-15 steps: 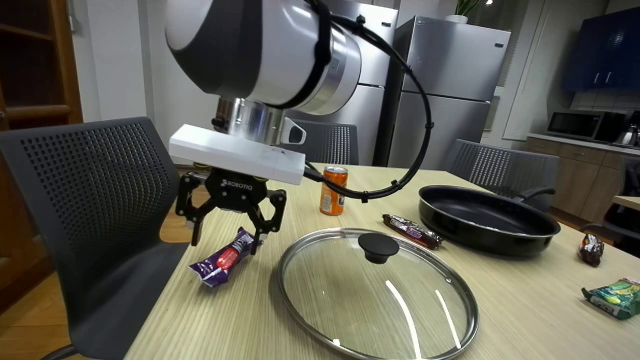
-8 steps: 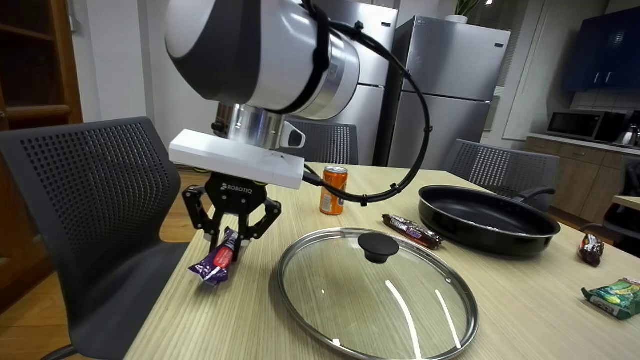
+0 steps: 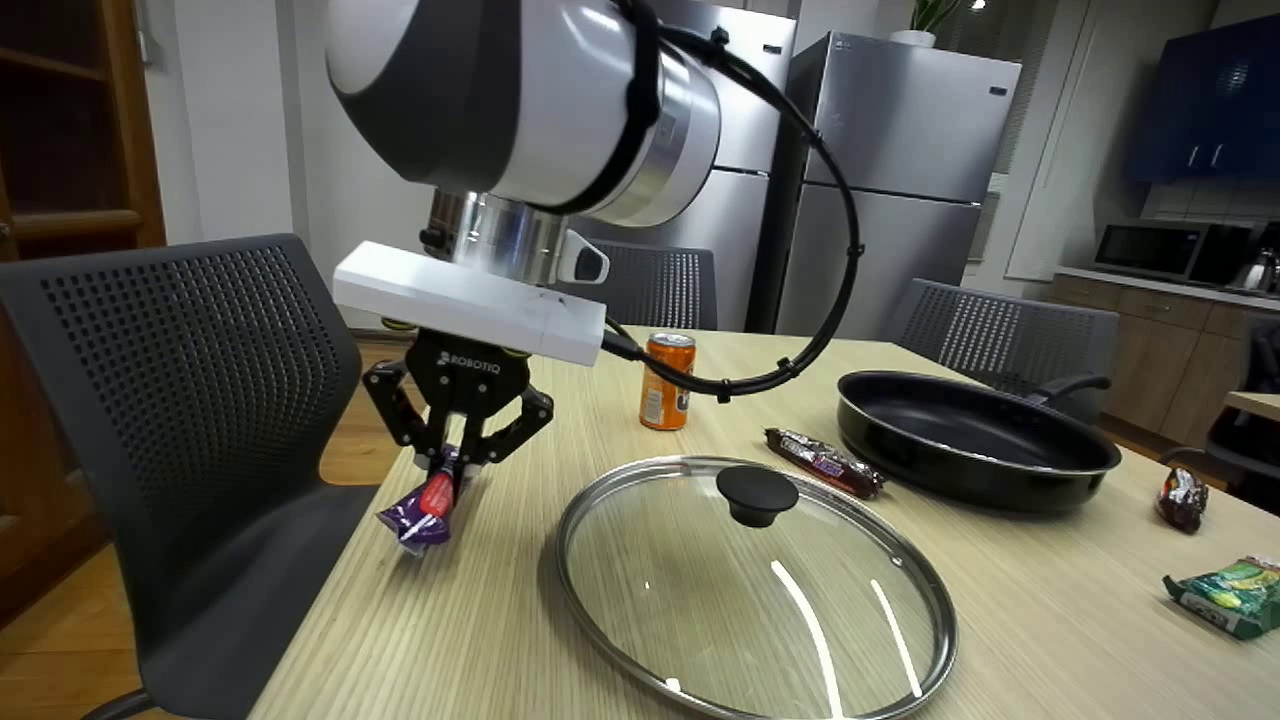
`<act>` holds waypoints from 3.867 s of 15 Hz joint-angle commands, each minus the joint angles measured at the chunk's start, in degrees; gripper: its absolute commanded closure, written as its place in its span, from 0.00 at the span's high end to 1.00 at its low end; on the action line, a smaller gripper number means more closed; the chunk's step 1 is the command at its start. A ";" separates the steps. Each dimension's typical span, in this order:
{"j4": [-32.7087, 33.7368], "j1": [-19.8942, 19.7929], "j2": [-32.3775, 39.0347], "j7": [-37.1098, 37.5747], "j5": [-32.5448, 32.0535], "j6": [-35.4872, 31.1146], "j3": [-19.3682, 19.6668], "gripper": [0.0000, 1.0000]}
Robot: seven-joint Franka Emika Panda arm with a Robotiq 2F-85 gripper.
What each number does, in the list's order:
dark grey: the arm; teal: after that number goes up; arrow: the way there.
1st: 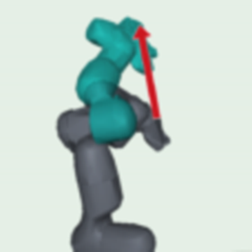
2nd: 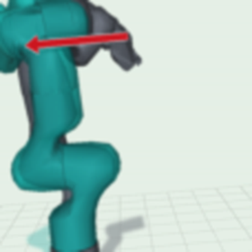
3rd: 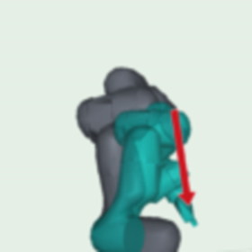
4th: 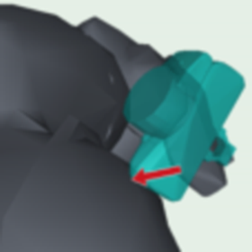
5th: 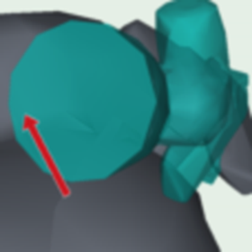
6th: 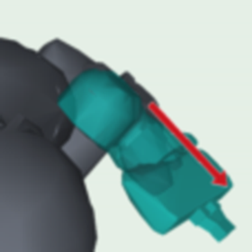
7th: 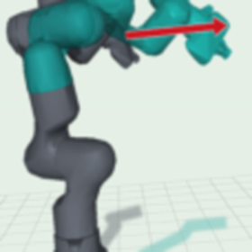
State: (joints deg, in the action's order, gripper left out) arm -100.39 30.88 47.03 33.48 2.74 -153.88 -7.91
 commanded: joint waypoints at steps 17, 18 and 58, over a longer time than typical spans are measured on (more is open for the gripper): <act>-24.52 -7.56 -24.92 -6.84 1.20 -2.92 -0.06 0.03; -25.81 -8.69 -26.02 -7.87 1.49 -3.16 -0.29 0.03; -29.14 -31.64 -30.03 -25.16 9.22 -2.30 9.18 0.03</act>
State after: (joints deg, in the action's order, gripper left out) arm -133.96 0.11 13.77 7.53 12.21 -157.92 1.33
